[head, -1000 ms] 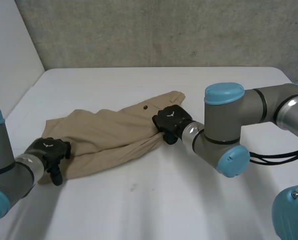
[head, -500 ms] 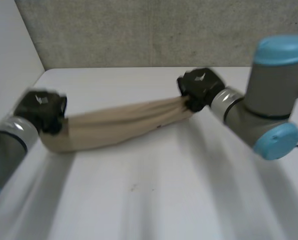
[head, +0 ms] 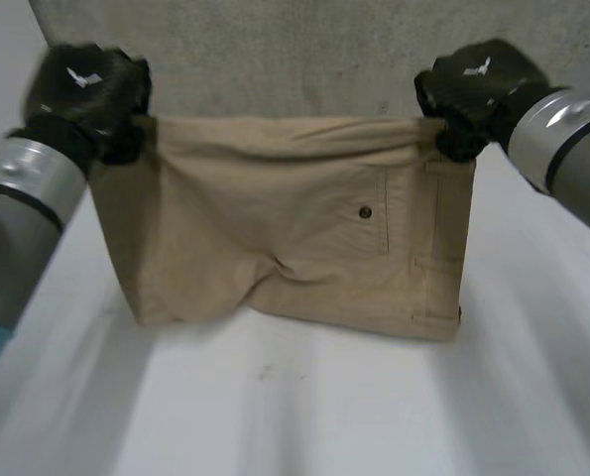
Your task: Fold the shorts.
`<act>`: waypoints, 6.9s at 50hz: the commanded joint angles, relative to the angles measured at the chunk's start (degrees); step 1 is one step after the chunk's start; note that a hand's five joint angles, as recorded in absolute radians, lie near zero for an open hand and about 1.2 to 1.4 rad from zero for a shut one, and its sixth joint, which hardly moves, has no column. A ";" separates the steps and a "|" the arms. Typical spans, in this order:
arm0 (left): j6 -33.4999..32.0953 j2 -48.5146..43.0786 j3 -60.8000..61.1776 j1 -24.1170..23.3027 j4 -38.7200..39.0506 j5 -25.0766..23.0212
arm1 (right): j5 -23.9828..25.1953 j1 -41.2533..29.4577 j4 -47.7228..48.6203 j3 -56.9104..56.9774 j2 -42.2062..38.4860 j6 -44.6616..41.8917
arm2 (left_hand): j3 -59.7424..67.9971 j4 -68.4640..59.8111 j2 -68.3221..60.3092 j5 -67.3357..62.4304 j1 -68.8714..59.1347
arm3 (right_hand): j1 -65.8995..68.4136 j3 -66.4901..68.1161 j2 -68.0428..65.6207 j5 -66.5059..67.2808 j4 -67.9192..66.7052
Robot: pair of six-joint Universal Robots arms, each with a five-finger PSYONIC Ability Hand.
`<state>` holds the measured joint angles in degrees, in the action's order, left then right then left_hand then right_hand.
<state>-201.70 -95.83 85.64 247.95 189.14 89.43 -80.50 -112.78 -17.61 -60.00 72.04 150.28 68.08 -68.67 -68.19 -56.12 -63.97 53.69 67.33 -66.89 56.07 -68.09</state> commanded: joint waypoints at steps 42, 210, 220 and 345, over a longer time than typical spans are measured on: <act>-2.73 -10.09 9.54 -1.94 3.54 0.22 | -4.58 0.10 2.94 -7.04 -12.54 -3.86 | 11.92 -11.33 -11.81 -13.88 -16.03 | 26.31 12.67 -13.11 13.93 -11.91; -12.32 -18.00 0.48 -1.59 -6.40 0.84 | -5.72 2.21 4.42 -34.13 -0.14 -14.14 | -40.21 40.81 40.32 38.26 36.11 | 26.31 12.67 -13.11 13.93 -11.91; -6.69 -16.75 6.03 -0.71 -18.99 -5.48 | -5.46 2.21 4.42 -34.30 0.03 -14.14 | -30.61 31.21 30.72 28.65 26.50 | 26.31 12.67 -13.11 13.93 -11.91; 5.00 -15.00 11.12 -3.79 11.25 -4.00 | 0.87 11.35 22.26 -36.85 -5.33 3.61 | -58.03 58.62 58.14 56.07 53.92 | -35.72 -49.36 48.92 -48.10 50.11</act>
<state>-197.42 -114.07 90.80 242.09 200.46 85.46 -79.65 -101.51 -1.23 -95.34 67.76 154.17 11.76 -11.40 -11.38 -2.45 -11.09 11.12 11.76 -12.05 2.97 -12.97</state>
